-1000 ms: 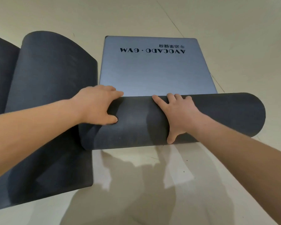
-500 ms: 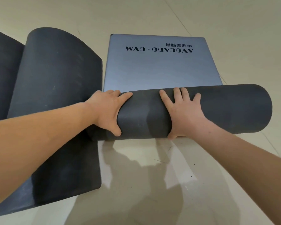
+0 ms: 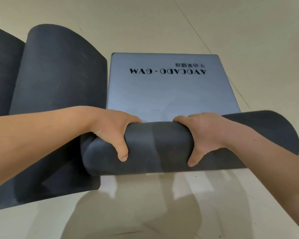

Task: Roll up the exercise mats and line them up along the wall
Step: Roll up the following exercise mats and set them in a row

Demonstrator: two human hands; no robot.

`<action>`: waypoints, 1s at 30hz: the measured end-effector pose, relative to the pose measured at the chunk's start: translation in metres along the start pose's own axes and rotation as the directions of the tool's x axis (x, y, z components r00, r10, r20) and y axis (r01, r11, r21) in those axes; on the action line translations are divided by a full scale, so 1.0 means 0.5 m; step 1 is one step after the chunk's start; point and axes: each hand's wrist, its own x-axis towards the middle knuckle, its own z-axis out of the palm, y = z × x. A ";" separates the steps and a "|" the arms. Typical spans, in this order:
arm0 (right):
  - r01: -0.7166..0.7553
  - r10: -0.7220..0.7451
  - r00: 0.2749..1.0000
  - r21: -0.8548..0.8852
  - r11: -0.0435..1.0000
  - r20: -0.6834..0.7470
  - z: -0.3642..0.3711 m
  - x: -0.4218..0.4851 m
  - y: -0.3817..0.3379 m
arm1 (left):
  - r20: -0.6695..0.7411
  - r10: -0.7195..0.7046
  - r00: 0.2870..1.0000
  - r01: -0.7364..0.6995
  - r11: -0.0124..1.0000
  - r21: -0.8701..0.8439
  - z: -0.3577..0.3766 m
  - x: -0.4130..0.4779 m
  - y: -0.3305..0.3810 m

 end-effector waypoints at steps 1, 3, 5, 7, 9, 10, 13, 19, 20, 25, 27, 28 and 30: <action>-0.002 -0.002 0.998 0.062 0.998 0.061 -0.001 -0.006 0.001 | 0.074 0.003 0.997 0.002 0.998 -0.065 0.002 0.001 -0.003; -0.035 0.016 0.992 0.154 0.987 0.123 -0.005 -0.015 0.001 | 0.132 0.005 0.991 0.010 0.994 -0.109 -0.003 0.014 -0.011; -0.028 0.027 0.999 0.083 0.996 0.021 -0.006 -0.031 -0.011 | 0.131 -0.003 0.991 0.017 0.994 -0.105 -0.016 0.028 -0.013; -0.053 0.046 0.994 -0.073 0.996 -0.103 0.005 -0.048 -0.041 | 0.102 -0.024 0.995 0.033 0.995 -0.093 -0.033 0.040 -0.024; -0.116 0.104 0.991 -0.151 0.982 -0.089 0.035 -0.056 -0.089 | 0.030 -0.062 0.998 0.064 0.997 -0.050 -0.046 0.040 -0.035; -0.160 0.151 0.987 -0.189 0.969 -0.060 0.054 -0.053 -0.111 | -0.016 -0.077 0.997 0.077 0.997 -0.020 -0.048 0.037 -0.037; -0.214 0.193 0.976 -0.297 0.931 -0.101 0.087 -0.025 -0.128 | -0.151 -0.085 0.985 0.096 0.993 0.072 -0.044 0.011 -0.029; -0.076 0.067 0.996 -0.213 0.974 -0.051 0.009 0.038 -0.046 | -0.460 0.115 0.880 0.108 0.896 0.431 0.010 -0.057 0.039; -0.064 0.061 0.998 -0.162 0.985 -0.021 -0.011 0.047 -0.033 | -0.458 0.124 0.880 0.123 0.873 0.472 0.032 -0.060 0.054; -0.086 0.084 0.996 0.167 0.982 0.023 -0.073 0.073 0.016 | -0.456 0.039 0.889 0.270 0.761 0.590 0.123 -0.029 0.073; -0.075 0.091 0.993 0.176 0.981 -0.080 -0.072 0.067 0.015 | -0.493 0.027 0.870 0.291 0.779 0.555 0.119 -0.009 0.057; -0.067 0.090 0.983 0.140 0.988 -0.162 -0.068 0.059 0.009 | -0.498 0.022 0.867 0.295 0.782 0.549 0.114 0.001 0.053; -0.072 0.084 0.949 0.052 0.996 -0.303 -0.044 0.036 -0.007 | -0.500 0.004 0.866 0.306 0.786 0.537 0.103 0.021 0.048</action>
